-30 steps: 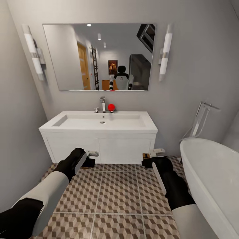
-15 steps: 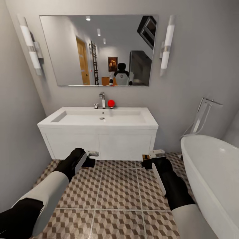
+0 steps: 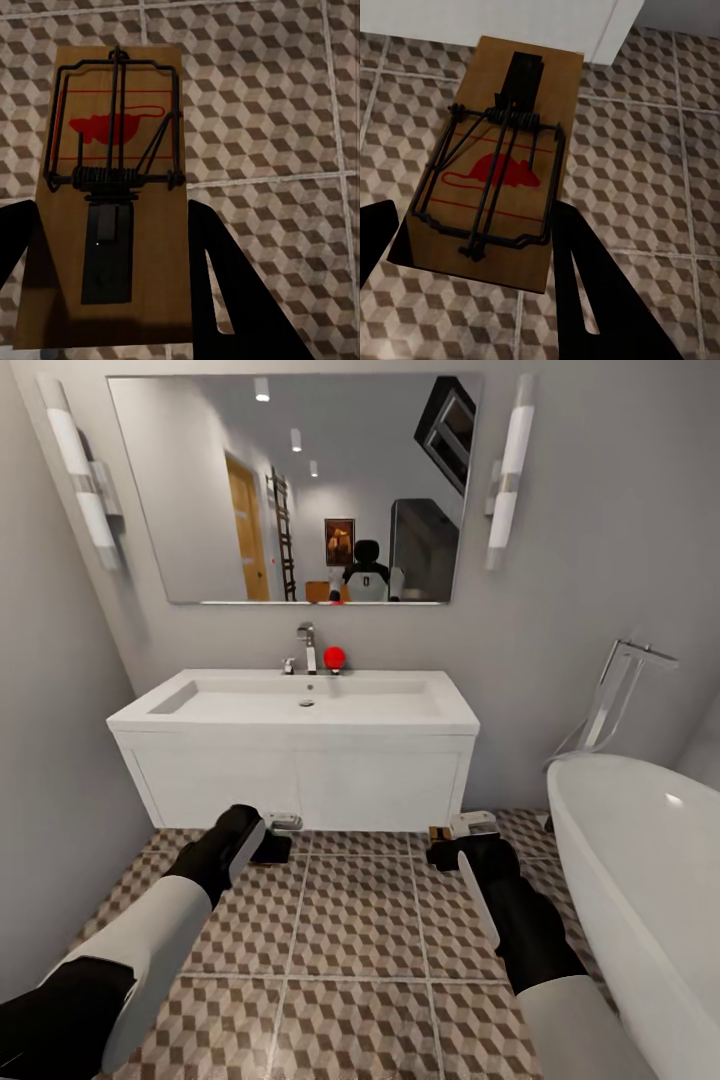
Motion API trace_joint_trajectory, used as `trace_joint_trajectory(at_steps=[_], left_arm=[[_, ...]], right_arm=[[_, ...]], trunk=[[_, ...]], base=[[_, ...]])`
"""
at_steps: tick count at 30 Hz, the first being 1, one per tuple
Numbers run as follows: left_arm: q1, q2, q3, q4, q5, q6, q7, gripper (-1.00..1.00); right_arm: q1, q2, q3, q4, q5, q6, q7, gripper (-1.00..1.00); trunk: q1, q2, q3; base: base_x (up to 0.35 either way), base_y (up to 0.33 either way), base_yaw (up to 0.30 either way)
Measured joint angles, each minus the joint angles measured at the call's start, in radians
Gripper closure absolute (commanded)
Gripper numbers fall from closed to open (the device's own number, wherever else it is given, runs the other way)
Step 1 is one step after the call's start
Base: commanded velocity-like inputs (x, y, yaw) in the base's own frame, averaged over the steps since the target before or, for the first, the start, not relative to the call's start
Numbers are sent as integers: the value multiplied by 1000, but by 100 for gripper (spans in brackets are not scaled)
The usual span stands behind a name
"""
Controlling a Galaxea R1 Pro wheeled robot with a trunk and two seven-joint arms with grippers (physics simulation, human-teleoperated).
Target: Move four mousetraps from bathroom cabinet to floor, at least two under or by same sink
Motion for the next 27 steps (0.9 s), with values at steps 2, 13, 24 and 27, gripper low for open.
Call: trace_joint_trajectory(at_steps=[2, 13, 24, 27], left_arm=[[0, -2, 0, 0, 0, 0, 0, 100], [0, -4, -1, 1, -1, 0, 0, 100], [0, -4, 0, -3, -1, 0, 0, 100], [0, -6, 0, -4, 0, 0, 0, 100]], right_arm=[[0, 0, 0, 0, 0, 0, 0, 100], [0, 0, 0, 0, 0, 0, 0, 100], [0, 0, 0, 0, 0, 0, 0, 100], [0, 0, 0, 0, 0, 0, 0, 100]], trunk=[[8, -14, -9], [50, -91, -61], [92, -168, -113], [104, -189, -128]], base=[[0, 0, 0], [0, 0, 0], [0, 0, 0], [0, 0, 0]])
